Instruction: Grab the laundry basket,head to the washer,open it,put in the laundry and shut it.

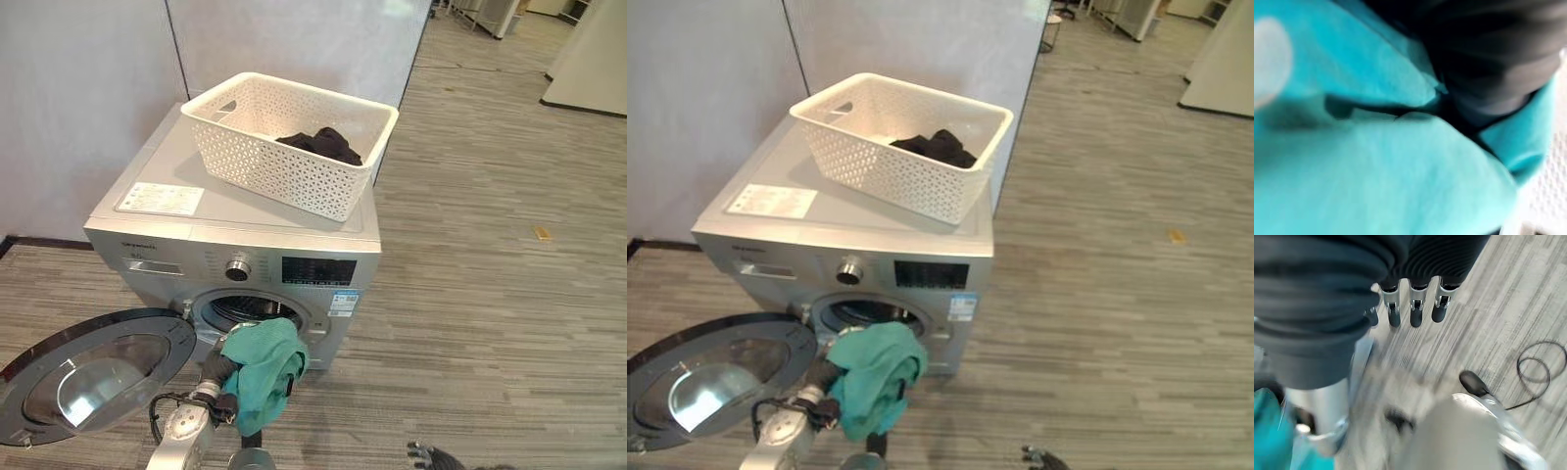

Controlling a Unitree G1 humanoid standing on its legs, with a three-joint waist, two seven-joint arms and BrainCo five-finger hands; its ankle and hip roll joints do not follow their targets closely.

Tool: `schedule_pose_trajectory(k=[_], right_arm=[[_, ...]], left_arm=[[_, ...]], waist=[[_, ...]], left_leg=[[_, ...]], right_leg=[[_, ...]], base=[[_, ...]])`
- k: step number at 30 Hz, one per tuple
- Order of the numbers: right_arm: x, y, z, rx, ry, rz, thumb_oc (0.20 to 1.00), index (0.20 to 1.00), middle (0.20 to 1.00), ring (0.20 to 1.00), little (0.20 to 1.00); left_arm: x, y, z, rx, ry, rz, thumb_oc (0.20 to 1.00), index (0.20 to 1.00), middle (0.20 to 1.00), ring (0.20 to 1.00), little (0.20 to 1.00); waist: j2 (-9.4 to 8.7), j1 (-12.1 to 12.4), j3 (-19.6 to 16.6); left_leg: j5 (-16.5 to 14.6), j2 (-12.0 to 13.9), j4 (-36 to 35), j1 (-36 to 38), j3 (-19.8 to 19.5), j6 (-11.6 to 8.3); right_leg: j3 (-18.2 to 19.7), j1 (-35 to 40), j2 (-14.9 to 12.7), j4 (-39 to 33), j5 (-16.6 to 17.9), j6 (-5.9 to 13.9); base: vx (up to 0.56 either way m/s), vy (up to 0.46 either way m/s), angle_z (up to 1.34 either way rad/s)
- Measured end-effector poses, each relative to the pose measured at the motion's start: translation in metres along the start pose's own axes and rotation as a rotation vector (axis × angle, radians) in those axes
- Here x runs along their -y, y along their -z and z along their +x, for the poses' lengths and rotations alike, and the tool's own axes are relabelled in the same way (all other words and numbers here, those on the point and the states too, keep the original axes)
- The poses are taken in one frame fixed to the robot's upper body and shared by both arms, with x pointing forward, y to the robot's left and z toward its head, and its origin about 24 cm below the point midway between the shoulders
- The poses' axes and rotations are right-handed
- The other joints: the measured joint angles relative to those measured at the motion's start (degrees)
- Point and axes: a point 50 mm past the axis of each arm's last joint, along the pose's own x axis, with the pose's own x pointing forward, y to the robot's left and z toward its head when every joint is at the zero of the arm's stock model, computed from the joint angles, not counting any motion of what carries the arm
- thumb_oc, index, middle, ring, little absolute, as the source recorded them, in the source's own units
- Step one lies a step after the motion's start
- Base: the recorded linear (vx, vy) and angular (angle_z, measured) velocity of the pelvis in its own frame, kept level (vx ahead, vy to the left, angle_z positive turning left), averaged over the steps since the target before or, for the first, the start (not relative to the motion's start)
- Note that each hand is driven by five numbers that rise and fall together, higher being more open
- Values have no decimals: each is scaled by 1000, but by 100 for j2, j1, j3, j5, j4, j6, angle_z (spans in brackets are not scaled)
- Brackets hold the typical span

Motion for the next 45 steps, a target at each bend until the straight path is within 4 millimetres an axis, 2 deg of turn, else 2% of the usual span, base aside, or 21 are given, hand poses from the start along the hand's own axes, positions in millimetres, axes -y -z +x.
schedule_pose_trajectory(k=[3, 6, 8, 12, 15, 19, 20, 22, 24, 26, 27, 29, 32, 33, 34, 35, 37, 41, 43, 44, 45], right_arm=[[-8, -4, 3, -7, 53, 84, 1000, 1000, 1000, 1000, 1000], [4, -5, 3, -47, 149, 134, 1000, 1000, 1000, 1000, 1000], [6, -11, 3, -38, 167, 142, 1000, 1000, 1000, 1000, 1000], [10, -51, 6, 57, 176, 110, 1000, 1000, 1000, 1000, 1000], [14, -91, 4, 168, 195, 64, 1000, 1000, 1000, 1000, 1000], [6, -121, 1, 282, 174, 51, 1000, 1000, 1000, 1000, 1000], [2, -135, -1, 327, 161, 63, 1000, 1000, 1000, 1000, 1000], [-6, -144, -2, 363, 139, 64, 1000, 1000, 1000, 1000, 1000], [-20, -153, -3, 407, 96, 56, 1000, 1000, 1000, 1000, 1000], [-29, -160, -5, 441, 71, 52, 1000, 1000, 1000, 1000, 1000], [-34, -165, -7, 474, 48, 42, 1000, 1000, 1000, 1000, 1000], [-37, -173, -11, 516, 29, 55, 1000, 1000, 1000, 1000, 1000], [-43, -186, -17, 588, -3, 75, 1000, 1000, 1000, 1000, 1000], [-46, -189, -20, 611, -16, 81, 1000, 1000, 1000, 1000, 1000], [-47, -191, -21, 631, -27, 92, 1000, 1000, 1000, 1000, 1000], [-51, -201, -28, 687, -55, 114, 1000, 1000, 1000, 1000, 1000], [-59, -209, -35, 737, -94, 122, 1000, 1000, 1000, 1000, 1000], [-56, -219, -44, 799, -100, 140, 1000, 1000, 1000, 1000, 1000], [-48, -226, -53, 850, -95, 114, 1000, 1000, 1000, 1000, 1000], [-37, -234, -63, 902, -83, 94, 1000, 1000, 1000, 1000, 1000], [-31, -238, -68, 929, -77, 81, 1000, 1000, 1000, 1000, 1000]], left_arm=[[14, -8, 15, 10, 14, -7, 200, 200, 200, 200, 200], [33, -22, 31, 34, 51, 17, 200, 200, 200, 200, 200], [37, -30, 39, 53, 52, 28, 200, 200, 200, 200, 200], [34, -56, 59, 99, -13, 8, 200, 200, 200, 200, 200], [40, -96, 74, 211, -43, -10, 200, 200, 200, 200, 200], [40, -131, 88, 282, -96, -37, 200, 200, 200, 200, 200], [40, -154, 93, 335, -126, -75, 200, 200, 200, 200, 200], [37, -172, 97, 373, -160, -118, 200, 200, 200, 200, 200], [28, -202, 100, 431, -221, -217, 200, 200, 200, 200, 200], [21, -233, 98, 507, -253, -282, 200, 200, 200, 200, 200], [9, -265, 94, 578, -291, -328, 200, 200, 200, 200, 200], [-3, -303, 84, 666, -322, -360, 200, 200, 200, 200, 200], [-11, -346, 68, 785, -347, -391, 200, 200, 200, 200, 200], [-13, -353, 65, 800, -356, -400, 200, 200, 200, 200, 200], [-12, -360, 63, 816, -350, -432, 200, 200, 200, 200, 200], [-6, -383, 53, 881, -315, -512, 200, 200, 200, 200, 200], [-6, -399, 44, 912, -306, -581, 200, 200, 200, 200, 200], [1, -420, 33, 953, -253, -684, 200, 200, 200, 200, 200], [30, -451, 12, 1024, -129, -744, 200, 200, 200, 200, 200], [57, -481, -16, 1137, -1, -761, 200, 200, 200, 200, 200], [59, -485, -22, 1173, 5, -745, 200, 200, 200, 200, 200]], waist=[[40, -5, 266], [35, -27, 672], [47, -46, 841], [-4, -51, 1240], [-83, -67, 1575], [-296, -191, 1705], [-357, -258, 1745], [-423, -378, 1780], [-535, -476, 1827], [-604, -557, 1850], [-659, -635, 1870], [-717, -751, 1887], [-843, -856, 1986], [-875, -888, 2012], [-877, -916, 2013], [-896, -987, 2025], [-997, -1010, 2115], [-1037, -1133, 2134], [-1040, -1176, 2131], [-1038, -1235, 2133], [-1037, -1292, 2133]], left_leg=[[37, 106, 226, -430, -131, -13], [83, 155, 433, -858, -330, -10], [81, 170, 526, -1088, -443, -13], [81, 185, 669, -1529, -421, -26], [183, 191, 808, -1981, -447, 51], [175, 168, 917, -2271, -448, 65], [223, 196, 979, -2481, -467, 66], [273, 212, 965, -2565, -519, 65], [287, 242, 986, -2664, -542, 44], [300, 284, 985, -2830, -583, 26], [345, 315, 995, -3045, -589, 6], [404, 344, 991, -3335, -623, -1], [536, 348, 1034, -3619, -664, -1], [534, 349, 1068, -3687, -680, -2], [533, 348, 1089, -3804, -715, -2], [528, 339, 1085, -4150, -766, 11], [577, 321, 1088, -4279, -757, 51], [597, 289, 1080, -4438, -760, 37], [585, 257, 1090, -4682, -800, 56], [697, 224, 1072, -4952, -833, 106], [729, 187, 1067, -5050, -899, 108]], right_leg=[[-56, -398, 86, 243, -35, -53], [-237, -857, 132, 771, -246, -107], [-324, -1181, 58, 1157, -451, -148], [-291, -2007, -145, 2179, -833, -236], [-278, -2579, -233, 2741, -980, -294], [-282, -2975, -345, 3083, -1157, -341], [-293, -3217, -322, 3235, -1163, -351], [-314, -3308, -316, 3317, -1170, -364], [-310, -3455, -317, 3415, -1228, -408], [-311, -3689, -309, 3563, -1259, -459], [-318, -3962, -298, 3712, -1284, -501], [-342, -4301, -288, 3865, -1304, -531], [-357, -4615, -304, 4019, -1315, -551], [-362, -4670, -307, 4031, -1317, -552], [-388, -4770, -307, 4043, -1319, -554], [-447, -5103, -331, 4123, -1323, -563], [-437, -5261, -366, 4183, -1322, -565], [-450, -5403, -394, 4175, -1322, -564], [-487, -5643, -429, 4243, -1332, -553], [-517, -5904, -453, 4322, -1326, -553], [-538, -5999, -486, 4359, -1328, -552]], base=[[-150, 19, 9], [-147, 54, 23], [-87, 54, 22], [-103, 72, -3], [-80, 26, 0], [-86, -6, 1], [-74, -26, 0], [-51, -22, 0], [-59, -29, 0], [-70, -43, -4], [-58, -55, -4], [-21, -18, -1], [-26, -13, 1], [-27, -26, 3], [1, -29, 10], [5, -22, 9], [11, -9, 3], [37, -21, 4], [38, -18, 10], [61, -30, 14], [68, -31, 19]])
